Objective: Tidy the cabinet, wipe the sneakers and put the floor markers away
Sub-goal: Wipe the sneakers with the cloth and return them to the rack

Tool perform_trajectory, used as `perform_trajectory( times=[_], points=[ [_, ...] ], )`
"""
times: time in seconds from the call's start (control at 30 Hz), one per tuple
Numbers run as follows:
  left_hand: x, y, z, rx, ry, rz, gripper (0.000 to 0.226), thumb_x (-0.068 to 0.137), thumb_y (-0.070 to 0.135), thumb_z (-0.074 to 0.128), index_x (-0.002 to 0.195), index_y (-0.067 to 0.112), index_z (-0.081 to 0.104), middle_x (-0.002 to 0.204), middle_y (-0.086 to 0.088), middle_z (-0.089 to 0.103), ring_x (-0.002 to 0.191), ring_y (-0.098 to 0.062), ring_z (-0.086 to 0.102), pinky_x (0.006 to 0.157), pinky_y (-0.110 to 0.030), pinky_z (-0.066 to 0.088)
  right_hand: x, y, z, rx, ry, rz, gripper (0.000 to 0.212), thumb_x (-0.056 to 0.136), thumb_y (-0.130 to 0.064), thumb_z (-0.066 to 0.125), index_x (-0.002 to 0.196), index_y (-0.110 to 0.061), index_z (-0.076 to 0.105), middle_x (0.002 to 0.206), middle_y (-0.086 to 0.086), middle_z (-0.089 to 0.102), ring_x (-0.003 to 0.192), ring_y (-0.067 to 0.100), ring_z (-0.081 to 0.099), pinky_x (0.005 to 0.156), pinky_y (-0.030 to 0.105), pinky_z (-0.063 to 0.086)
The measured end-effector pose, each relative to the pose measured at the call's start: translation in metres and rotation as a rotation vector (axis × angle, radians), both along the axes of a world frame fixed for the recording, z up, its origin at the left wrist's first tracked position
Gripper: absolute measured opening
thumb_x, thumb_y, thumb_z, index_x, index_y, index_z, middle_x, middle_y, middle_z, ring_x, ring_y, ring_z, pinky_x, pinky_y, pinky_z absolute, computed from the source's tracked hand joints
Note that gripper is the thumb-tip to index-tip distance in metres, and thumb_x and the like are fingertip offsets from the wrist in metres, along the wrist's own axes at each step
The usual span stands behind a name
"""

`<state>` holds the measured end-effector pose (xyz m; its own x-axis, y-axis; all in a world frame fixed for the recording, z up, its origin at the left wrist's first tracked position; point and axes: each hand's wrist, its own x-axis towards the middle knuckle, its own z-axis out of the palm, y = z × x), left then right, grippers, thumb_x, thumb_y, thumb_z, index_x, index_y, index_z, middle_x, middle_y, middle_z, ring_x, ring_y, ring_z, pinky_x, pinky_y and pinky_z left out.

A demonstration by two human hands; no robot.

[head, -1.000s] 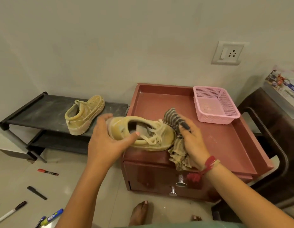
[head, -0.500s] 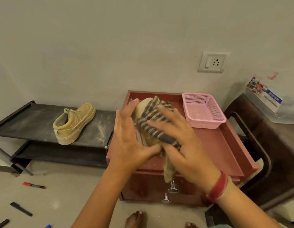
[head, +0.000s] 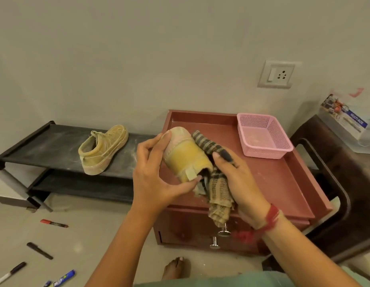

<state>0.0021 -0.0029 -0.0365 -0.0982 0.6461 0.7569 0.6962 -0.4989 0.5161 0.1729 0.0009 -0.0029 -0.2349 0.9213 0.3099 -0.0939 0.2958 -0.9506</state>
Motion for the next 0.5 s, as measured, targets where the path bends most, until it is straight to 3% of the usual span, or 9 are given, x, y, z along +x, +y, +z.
perform_trajectory(
  times=[0.07,0.13,0.2,0.3,0.37,0.43,0.5],
  points=[
    [-0.002,0.000,-0.003,0.017,-0.015,-0.005,0.093,0.058,0.050,0.081,0.133,0.006,0.048,0.119,-0.008,0.042,0.112,-0.010,0.045,0.094,-0.010,0.039,-0.011,-0.012,0.001,0.145,-0.073,-0.005,0.032,0.089,-0.015,0.053,0.112,-0.034,0.064,0.122,-0.018,0.061,0.124,0.007,0.048,0.104,0.027,0.038],
    [-0.004,-0.001,-0.007,0.022,-0.011,-0.016,0.091,0.060,0.050,0.079,0.133,0.005,0.048,0.118,-0.011,0.044,0.113,-0.011,0.044,0.098,-0.012,0.037,-0.017,-0.018,-0.006,0.392,-0.292,0.042,0.036,0.090,-0.015,0.052,0.122,-0.030,0.056,0.137,-0.021,0.046,0.135,-0.001,0.031,0.114,0.027,0.022],
    [-0.007,-0.003,-0.008,0.007,-0.028,0.006,0.091,0.059,0.048,0.080,0.131,0.001,0.050,0.116,-0.017,0.046,0.112,-0.010,0.044,0.097,-0.011,0.037,-0.014,-0.007,-0.012,0.358,-0.317,0.044,0.036,0.089,-0.022,0.052,0.122,-0.034,0.058,0.137,-0.014,0.049,0.134,0.004,0.035,0.114,0.035,0.025],
    [-0.014,-0.005,-0.011,-0.006,-0.050,0.037,0.093,0.059,0.051,0.080,0.128,-0.003,0.052,0.114,-0.020,0.048,0.110,-0.005,0.042,0.094,-0.009,0.038,-0.012,-0.005,-0.009,0.132,-0.168,0.059,0.030,0.087,-0.030,0.053,0.115,-0.035,0.062,0.125,-0.009,0.061,0.122,0.011,0.051,0.107,0.045,0.037],
    [-0.018,-0.005,-0.014,-0.002,-0.044,0.017,0.093,0.060,0.053,0.079,0.129,-0.003,0.050,0.113,-0.021,0.048,0.110,-0.009,0.043,0.095,-0.010,0.038,-0.020,-0.014,-0.008,0.219,-0.305,0.043,0.034,0.090,-0.026,0.051,0.123,-0.034,0.057,0.137,-0.010,0.050,0.134,0.011,0.036,0.113,0.046,0.027],
    [-0.018,-0.004,-0.017,-0.007,-0.037,-0.021,0.092,0.062,0.053,0.078,0.131,0.000,0.049,0.115,-0.020,0.048,0.112,-0.014,0.045,0.098,-0.015,0.039,-0.025,-0.020,-0.012,0.431,-0.558,0.022,0.039,0.089,-0.028,0.048,0.127,-0.036,0.054,0.144,-0.015,0.039,0.141,0.012,0.023,0.115,0.046,0.021],
    [-0.015,-0.003,-0.018,-0.014,-0.032,-0.017,0.092,0.060,0.047,0.082,0.132,-0.001,0.049,0.116,-0.019,0.047,0.112,-0.017,0.046,0.099,-0.016,0.039,-0.024,-0.011,-0.011,0.504,-0.603,-0.034,0.038,0.087,-0.029,0.047,0.123,-0.035,0.056,0.144,-0.013,0.040,0.139,0.013,0.026,0.113,0.046,0.024]
  ],
)
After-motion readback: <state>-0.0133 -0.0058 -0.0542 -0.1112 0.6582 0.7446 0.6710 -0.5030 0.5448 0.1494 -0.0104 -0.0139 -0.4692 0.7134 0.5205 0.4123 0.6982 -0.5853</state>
